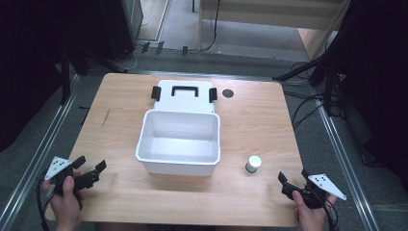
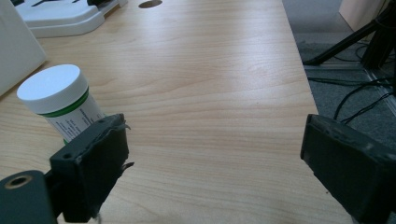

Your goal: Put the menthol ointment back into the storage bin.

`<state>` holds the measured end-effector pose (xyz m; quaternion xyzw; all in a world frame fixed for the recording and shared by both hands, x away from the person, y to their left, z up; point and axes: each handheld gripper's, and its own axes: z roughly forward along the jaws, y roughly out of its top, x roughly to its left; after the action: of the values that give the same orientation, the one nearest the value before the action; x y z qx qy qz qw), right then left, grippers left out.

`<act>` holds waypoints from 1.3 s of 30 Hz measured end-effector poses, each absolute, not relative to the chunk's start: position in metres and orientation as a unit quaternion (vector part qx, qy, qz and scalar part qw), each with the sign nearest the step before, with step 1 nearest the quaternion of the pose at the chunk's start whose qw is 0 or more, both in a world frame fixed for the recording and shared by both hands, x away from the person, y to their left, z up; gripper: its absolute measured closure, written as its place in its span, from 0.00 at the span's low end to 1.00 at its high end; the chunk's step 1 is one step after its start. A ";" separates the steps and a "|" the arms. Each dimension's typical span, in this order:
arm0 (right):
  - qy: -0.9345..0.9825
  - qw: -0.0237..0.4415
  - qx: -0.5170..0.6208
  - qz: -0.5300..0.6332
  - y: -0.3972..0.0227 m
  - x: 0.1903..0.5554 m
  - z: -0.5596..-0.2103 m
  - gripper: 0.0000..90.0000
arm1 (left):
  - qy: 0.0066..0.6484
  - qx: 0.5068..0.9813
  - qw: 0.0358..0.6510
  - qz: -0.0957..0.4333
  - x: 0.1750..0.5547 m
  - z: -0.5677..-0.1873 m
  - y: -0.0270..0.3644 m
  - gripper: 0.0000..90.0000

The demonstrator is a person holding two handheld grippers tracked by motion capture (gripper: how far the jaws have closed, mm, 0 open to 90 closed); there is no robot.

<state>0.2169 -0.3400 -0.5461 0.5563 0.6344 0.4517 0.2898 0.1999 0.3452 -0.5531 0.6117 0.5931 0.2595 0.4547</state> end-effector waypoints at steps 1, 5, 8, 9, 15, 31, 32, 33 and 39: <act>0.634 0.287 0.559 0.451 -0.340 0.217 -0.546 0.13 | 0.593 0.612 0.454 0.260 0.200 -0.553 0.345 0.16; 0.641 0.275 0.560 0.446 -0.340 0.219 -0.545 0.15 | 0.591 0.613 0.455 0.261 0.200 -0.553 0.345 0.16; 0.652 0.259 0.558 0.444 -0.339 0.221 -0.542 0.15 | 0.592 0.612 0.456 0.261 0.200 -0.553 0.345 0.16; 0.658 0.259 0.555 0.437 -0.338 0.222 -0.540 0.16 | 0.592 0.612 0.455 0.261 0.200 -0.553 0.345 0.16; 0.738 0.224 0.517 0.371 -0.320 0.232 -0.525 0.16 | 0.593 0.612 0.455 0.259 0.200 -0.553 0.345 0.16; 0.864 0.106 0.459 0.178 -0.271 0.272 -0.486 0.18 | 0.595 0.610 0.457 0.254 0.200 -0.553 0.346 0.16; 0.868 0.097 0.458 0.165 -0.268 0.274 -0.485 0.18 | 0.595 0.610 0.457 0.254 0.201 -0.553 0.346 0.16; 0.872 0.094 0.456 0.151 -0.265 0.277 -0.484 0.18 | 0.595 0.610 0.457 0.254 0.201 -0.553 0.346 0.16; 0.881 0.044 0.462 0.098 -0.251 0.289 -0.478 0.18 | 0.596 0.610 0.457 0.252 0.201 -0.553 0.346 0.16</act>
<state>0.2889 -0.2513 -0.4782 0.4616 0.8806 0.0984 0.0436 0.2009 0.3464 -0.5535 0.6101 0.5964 0.2520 0.4568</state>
